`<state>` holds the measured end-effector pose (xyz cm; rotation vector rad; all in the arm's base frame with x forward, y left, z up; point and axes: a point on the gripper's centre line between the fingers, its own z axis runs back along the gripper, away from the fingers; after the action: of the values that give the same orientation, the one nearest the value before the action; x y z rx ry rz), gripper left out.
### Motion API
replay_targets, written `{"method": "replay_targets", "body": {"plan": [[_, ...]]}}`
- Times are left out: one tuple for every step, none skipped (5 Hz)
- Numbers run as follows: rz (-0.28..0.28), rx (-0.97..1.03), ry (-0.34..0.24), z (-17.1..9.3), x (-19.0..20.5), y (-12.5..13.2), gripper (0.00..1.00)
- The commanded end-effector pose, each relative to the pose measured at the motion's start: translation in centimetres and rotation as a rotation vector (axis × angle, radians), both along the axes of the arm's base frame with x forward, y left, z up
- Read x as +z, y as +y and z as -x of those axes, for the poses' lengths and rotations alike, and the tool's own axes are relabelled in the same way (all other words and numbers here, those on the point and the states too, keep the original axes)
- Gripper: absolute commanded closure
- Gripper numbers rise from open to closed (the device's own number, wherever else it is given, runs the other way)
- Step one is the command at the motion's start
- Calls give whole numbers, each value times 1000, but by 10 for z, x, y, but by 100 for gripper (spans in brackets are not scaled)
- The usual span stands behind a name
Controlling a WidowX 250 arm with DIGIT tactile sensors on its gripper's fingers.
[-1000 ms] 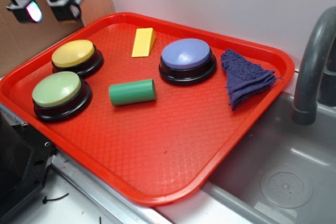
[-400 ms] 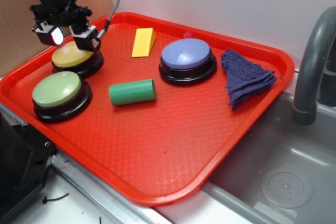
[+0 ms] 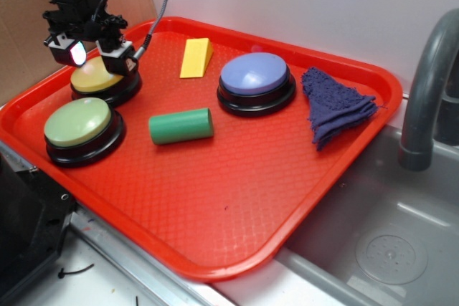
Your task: Push the yellow button.
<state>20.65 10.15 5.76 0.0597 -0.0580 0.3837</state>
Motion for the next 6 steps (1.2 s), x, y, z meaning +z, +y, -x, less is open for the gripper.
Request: {"method": "replay_targets", "body": {"plan": [[-39, -3, -93, 4, 58, 2, 0], [-42, -2, -98, 5, 72, 4, 0], [-42, 3, -97, 3, 78, 6, 0], [-45, -2, -87, 2, 86, 6, 0], [-36, 6, -81, 2, 92, 7, 0], [-24, 14, -75, 3, 97, 7, 0]]}}
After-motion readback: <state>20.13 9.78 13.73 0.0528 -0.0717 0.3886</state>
